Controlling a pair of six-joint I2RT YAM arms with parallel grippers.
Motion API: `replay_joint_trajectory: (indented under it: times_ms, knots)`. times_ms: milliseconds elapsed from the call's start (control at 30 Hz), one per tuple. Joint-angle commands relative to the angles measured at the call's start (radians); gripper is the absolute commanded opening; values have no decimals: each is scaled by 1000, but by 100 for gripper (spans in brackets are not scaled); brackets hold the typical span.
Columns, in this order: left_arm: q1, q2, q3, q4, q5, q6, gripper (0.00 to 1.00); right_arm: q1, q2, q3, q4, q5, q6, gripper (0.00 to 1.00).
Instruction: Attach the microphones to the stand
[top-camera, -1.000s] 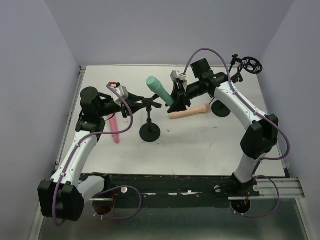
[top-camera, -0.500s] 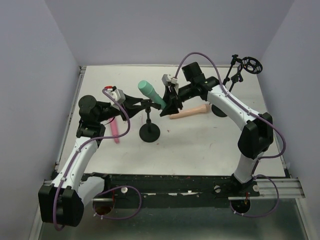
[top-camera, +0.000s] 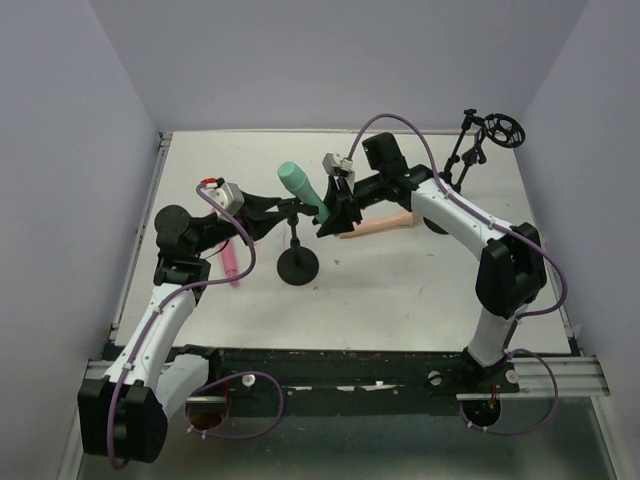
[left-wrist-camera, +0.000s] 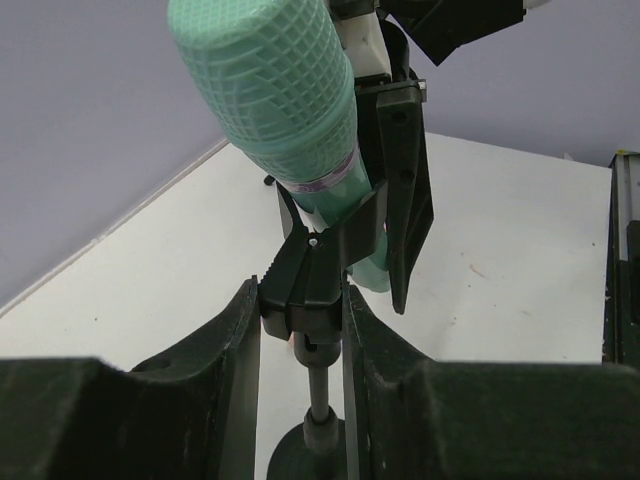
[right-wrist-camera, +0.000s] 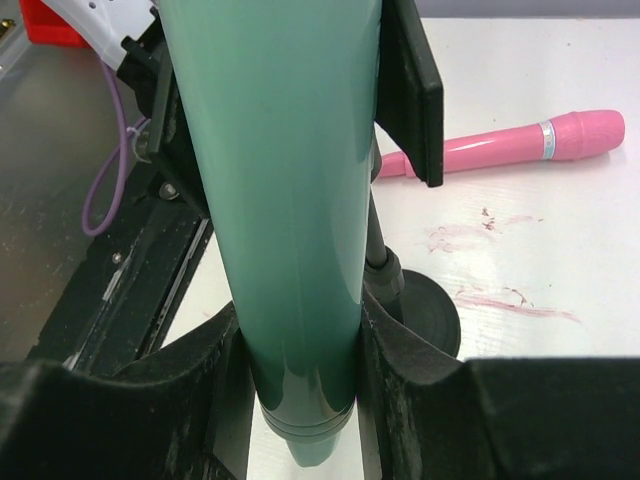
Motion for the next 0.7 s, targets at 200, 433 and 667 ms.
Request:
replay_joint_trajectory:
  times_ms: [200, 433, 667]
  knots:
    - [-14, -25, -45, -13, -35, -86, 18, 66, 9, -30, 102, -6, 83, 17]
    - [-19, -37, -52, -20, -69, -123, 18, 88, -29, -73, 121, 57, 70, 17]
    - [-22, -61, -51, -64, -94, -118, 19, 88, -70, -125, 148, 129, 75, 17]
